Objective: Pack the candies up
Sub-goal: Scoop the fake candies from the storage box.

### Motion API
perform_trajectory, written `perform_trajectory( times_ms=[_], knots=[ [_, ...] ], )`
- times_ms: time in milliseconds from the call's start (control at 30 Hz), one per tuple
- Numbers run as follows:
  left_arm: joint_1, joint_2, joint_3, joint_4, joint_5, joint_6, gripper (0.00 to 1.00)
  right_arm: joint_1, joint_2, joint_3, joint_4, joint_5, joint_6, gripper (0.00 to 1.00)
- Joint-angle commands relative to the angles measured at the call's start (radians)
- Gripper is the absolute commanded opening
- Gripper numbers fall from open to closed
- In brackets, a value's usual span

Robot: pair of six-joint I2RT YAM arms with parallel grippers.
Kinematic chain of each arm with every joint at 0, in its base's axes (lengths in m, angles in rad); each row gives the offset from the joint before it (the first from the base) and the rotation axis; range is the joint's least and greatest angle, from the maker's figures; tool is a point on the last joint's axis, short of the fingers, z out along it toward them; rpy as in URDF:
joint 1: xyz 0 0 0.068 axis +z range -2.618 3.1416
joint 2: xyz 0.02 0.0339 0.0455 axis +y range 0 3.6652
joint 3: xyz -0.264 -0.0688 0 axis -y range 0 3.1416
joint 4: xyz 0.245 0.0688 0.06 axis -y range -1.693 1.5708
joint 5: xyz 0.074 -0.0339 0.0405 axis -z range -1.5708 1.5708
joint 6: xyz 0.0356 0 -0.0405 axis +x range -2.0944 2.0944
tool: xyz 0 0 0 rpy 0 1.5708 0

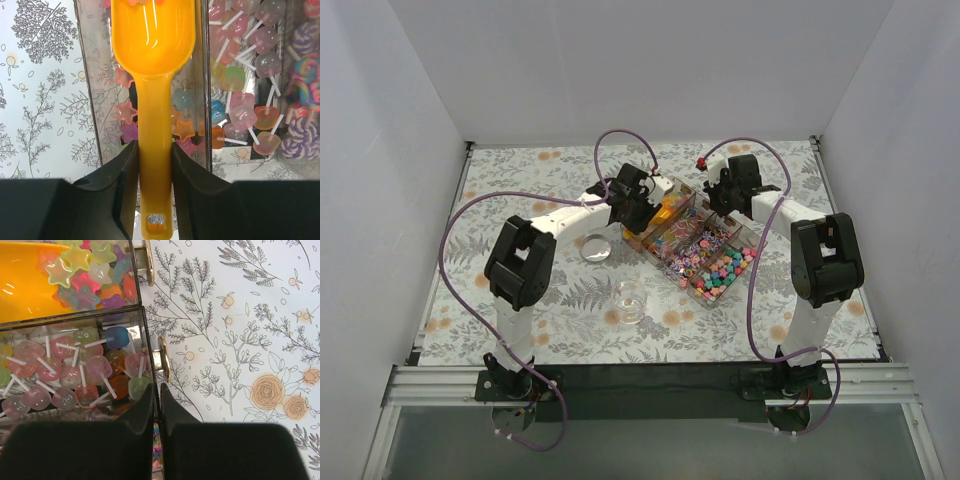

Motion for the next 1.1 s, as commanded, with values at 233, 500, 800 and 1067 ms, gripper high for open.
perform_trajectory(
  times_ms=[233,500,800,1067],
  knots=[
    [0.004,-0.114,-0.026,-0.032,0.042,0.020,0.00,0.001,0.005,-0.012,0.072,0.064,0.019,0.01],
    [0.019,-0.183,-0.127,0.077,0.059,-0.018,0.00,-0.005,0.014,-0.017,0.076,0.064,0.023,0.01],
    [0.031,-0.255,-0.235,0.209,0.079,-0.041,0.00,-0.011,0.014,-0.020,0.079,0.052,0.034,0.01],
    [0.047,-0.318,-0.331,0.339,0.073,-0.075,0.00,-0.014,0.017,-0.026,0.079,0.050,0.042,0.03]
  ],
)
